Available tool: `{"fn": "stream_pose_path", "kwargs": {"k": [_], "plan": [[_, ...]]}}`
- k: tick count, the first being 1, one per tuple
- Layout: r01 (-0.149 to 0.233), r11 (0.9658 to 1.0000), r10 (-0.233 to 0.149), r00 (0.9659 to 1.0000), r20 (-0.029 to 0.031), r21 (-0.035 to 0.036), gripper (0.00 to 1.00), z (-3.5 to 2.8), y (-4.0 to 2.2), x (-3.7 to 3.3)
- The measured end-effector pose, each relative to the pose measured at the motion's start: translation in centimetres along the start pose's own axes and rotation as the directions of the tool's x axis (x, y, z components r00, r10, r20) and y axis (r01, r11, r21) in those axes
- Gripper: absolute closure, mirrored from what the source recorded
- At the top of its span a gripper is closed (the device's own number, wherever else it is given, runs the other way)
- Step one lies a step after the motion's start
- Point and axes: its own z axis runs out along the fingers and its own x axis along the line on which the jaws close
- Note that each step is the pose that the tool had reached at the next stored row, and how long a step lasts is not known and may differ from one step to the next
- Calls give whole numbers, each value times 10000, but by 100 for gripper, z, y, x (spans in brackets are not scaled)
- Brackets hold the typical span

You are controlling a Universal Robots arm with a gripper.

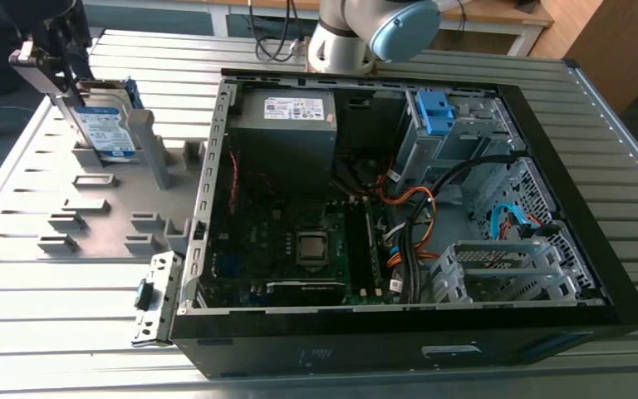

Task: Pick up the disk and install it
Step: 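Pick up the disk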

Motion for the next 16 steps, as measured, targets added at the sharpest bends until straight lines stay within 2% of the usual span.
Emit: {"fn": "stream_pose_path", "kwargs": {"k": [12,16], "plan": [[5,10000,-5,10000,0,0,47,218,-4,2],[5,10000,-5,10000,2,-2,47,229,-4,2]]}}
